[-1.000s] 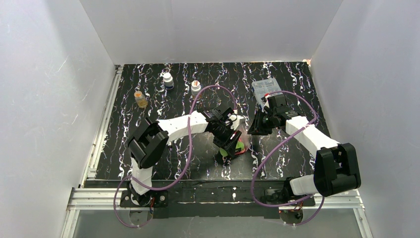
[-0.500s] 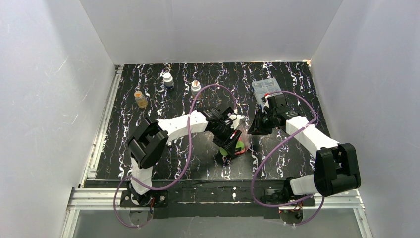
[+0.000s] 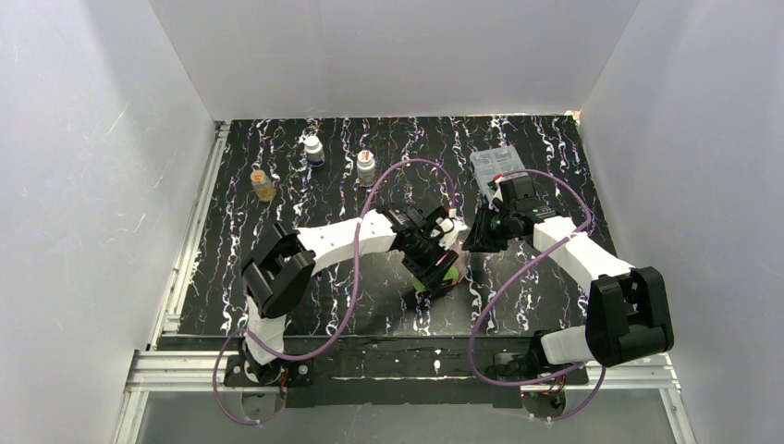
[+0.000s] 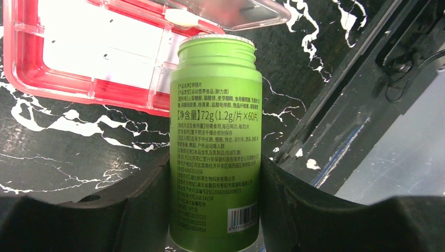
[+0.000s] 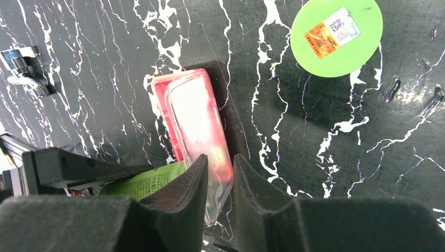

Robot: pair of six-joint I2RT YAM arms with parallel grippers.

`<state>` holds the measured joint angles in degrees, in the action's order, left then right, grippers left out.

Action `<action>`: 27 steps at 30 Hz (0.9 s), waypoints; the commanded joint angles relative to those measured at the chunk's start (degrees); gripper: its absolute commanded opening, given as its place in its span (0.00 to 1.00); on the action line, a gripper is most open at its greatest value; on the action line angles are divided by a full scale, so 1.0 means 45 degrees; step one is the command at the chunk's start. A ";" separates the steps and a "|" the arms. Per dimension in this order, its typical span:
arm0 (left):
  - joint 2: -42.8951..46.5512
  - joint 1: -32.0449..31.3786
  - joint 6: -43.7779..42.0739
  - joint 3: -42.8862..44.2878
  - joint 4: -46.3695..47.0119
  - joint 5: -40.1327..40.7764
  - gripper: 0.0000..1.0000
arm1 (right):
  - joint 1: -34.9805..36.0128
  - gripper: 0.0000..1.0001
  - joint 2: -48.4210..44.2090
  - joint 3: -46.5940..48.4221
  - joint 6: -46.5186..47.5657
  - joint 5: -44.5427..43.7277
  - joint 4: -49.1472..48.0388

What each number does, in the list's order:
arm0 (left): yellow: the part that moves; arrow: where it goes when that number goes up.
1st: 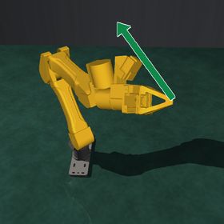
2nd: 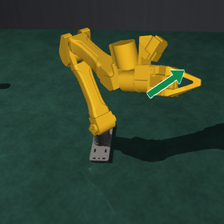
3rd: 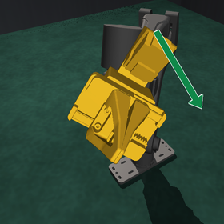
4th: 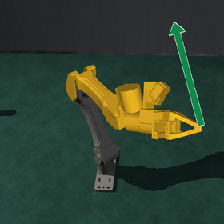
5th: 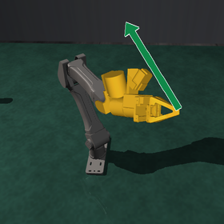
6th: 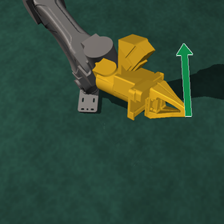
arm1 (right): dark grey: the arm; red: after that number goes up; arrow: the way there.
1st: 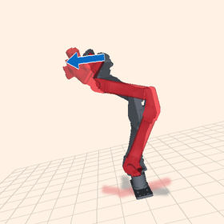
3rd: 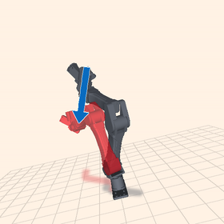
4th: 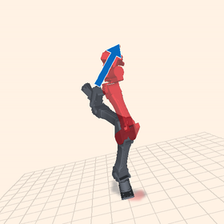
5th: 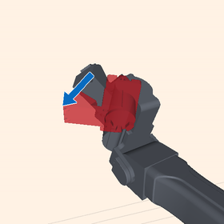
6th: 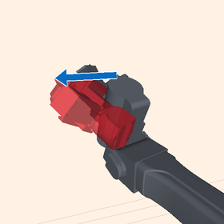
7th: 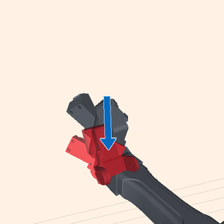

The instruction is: Sort the pills into containers

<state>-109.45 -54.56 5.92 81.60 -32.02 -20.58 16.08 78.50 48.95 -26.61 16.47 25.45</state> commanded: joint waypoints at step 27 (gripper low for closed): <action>0.0378 -0.1529 -0.2241 0.0422 -0.0522 0.4136 0.00 | -0.0076 0.31 -0.0049 0.0057 0.0150 0.0032 -0.0342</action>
<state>-109.45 -60.31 -1.80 83.31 -34.35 -5.22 16.08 78.50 48.95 -26.61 16.47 25.45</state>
